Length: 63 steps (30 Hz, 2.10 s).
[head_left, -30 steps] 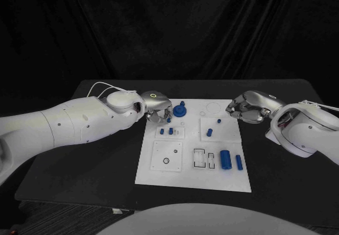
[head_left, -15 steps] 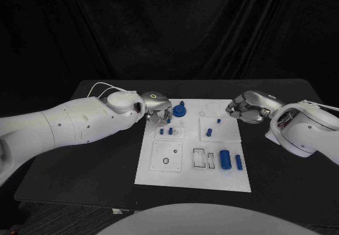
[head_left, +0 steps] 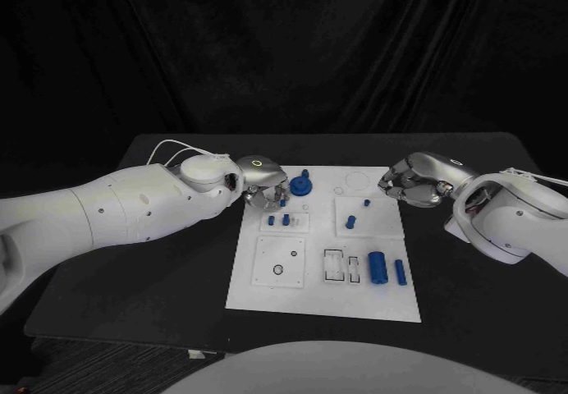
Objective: Assemble the parts on the task board
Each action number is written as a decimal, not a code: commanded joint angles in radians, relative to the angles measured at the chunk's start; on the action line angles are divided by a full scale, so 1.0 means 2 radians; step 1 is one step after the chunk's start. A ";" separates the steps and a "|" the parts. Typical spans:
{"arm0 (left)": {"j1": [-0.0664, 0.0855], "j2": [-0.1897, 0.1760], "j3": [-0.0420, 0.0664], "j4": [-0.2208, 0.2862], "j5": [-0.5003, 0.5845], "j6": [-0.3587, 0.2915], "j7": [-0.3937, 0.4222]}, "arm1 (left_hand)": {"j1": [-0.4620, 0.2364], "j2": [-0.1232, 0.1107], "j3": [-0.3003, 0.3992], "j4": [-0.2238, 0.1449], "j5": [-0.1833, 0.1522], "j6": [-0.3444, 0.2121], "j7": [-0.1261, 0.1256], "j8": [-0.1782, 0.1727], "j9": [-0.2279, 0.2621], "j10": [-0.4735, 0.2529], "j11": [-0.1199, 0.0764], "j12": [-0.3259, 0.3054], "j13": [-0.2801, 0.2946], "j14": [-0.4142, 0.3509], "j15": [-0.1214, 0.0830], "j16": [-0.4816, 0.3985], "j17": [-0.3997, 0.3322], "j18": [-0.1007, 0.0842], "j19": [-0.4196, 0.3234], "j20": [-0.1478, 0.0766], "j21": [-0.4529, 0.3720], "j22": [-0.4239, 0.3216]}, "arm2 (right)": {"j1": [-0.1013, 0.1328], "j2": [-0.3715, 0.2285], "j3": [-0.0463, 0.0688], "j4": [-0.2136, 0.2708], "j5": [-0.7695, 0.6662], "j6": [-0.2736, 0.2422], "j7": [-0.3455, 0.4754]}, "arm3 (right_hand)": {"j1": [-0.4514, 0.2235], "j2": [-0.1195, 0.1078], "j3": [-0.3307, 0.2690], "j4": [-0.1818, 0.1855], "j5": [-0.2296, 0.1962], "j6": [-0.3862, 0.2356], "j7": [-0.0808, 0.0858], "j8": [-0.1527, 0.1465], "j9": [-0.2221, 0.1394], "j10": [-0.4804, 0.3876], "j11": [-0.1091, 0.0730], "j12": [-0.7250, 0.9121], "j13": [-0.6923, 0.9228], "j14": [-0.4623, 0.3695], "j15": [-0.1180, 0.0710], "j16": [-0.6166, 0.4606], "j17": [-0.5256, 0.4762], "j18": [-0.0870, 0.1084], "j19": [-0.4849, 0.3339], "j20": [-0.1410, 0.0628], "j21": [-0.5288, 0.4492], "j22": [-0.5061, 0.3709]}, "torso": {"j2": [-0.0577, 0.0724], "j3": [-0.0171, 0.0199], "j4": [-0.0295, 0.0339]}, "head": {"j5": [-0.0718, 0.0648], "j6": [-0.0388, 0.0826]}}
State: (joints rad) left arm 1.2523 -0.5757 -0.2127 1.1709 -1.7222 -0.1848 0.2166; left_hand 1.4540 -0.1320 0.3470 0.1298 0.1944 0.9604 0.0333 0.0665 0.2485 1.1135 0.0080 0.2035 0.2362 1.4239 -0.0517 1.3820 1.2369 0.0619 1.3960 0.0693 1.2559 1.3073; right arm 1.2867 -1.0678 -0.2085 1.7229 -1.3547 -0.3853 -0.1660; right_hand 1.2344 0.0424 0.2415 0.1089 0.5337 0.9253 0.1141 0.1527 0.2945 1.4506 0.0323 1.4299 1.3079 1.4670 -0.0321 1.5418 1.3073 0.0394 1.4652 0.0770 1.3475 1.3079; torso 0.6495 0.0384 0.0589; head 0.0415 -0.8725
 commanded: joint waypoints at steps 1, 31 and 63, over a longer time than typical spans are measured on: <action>-0.001 -0.001 0.000 -0.001 -0.004 0.004 -0.002 | -0.002 -0.004 0.003 0.000 -0.004 -0.014 -0.004 -0.003 -0.003 -0.002 0.003 -0.004 -0.002 -0.004 0.002 -0.003 -0.002 0.003 -0.004 0.001 -0.003 0.086 | -0.001 -0.001 0.000 0.001 -0.001 0.000 -0.011 | 0.005 -0.002 0.002 0.000 0.001 -0.001 0.000 -0.002 0.000 -0.004 -0.001 -0.003 0.030 0.042 -0.003 -0.002 0.082 0.007 0.001 -0.003 -0.001 0.096 | 0.000 0.0000 0.0001 | 0.000 0.000; 0.003 -0.109 0.000 0.033 0.301 -0.133 0.129 | -0.066 0.016 -0.053 0.076 0.053 -0.058 0.016 0.000 -0.034 -0.276 0.011 -0.039 -0.054 -0.423 0.086 -0.463 -0.390 0.027 -0.379 0.048 -0.481 -0.042 | 0.058 -0.014 0.001 0.005 -0.021 -0.011 0.024 | 0.013 -0.053 0.044 -0.005 -0.010 -0.010 0.023 -0.008 -0.002 -0.268 0.030 -0.528 -0.437 0.035 0.028 -0.014 0.055 0.012 -0.012 0.014 -0.037 0.085 | 0.000 -0.0005 0.0000 | 0.004 0.000; 0.000 -0.166 0.000 0.153 0.781 0.101 0.285 | -0.159 0.137 -0.280 0.081 0.047 -0.400 -0.024 -0.023 -0.113 -0.549 -0.026 -0.074 -0.111 -0.712 0.078 -0.691 -0.618 0.047 -0.698 0.060 -0.625 -0.628 | 0.039 0.084 0.000 -0.113 -0.219 0.100 0.142 | 0.135 -0.051 -0.081 0.050 -0.123 -0.005 -0.008 -0.042 -0.096 -0.215 0.024 -0.654 -0.614 -0.001 0.005 -0.108 -0.084 0.026 -0.036 0.005 -0.131 0.066 | -0.001 -0.0181 0.0106 | -0.045 0.000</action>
State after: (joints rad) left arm 1.2539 -0.9082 -0.2134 1.4713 -0.2195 -0.0488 0.6684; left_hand 1.1358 0.1367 -0.2080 0.2925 0.2856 0.1655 -0.0164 0.0241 0.0227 0.0197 -0.0409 0.0608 0.0143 -0.0012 0.0963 0.0035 0.0009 0.1550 -0.0020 0.1854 0.0108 0.0528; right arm 1.3670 -0.8993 -0.2081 1.4992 -1.7692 -0.2327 0.1130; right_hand 1.4909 -0.0585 0.0737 0.2134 0.2700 0.9129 0.0980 0.0690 0.1058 1.0133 0.0804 0.1256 0.0839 1.4581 -0.0232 1.3309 1.1389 0.0865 1.3860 0.0881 1.0919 1.3074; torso 0.6467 0.0072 0.0784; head -0.0431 -0.8725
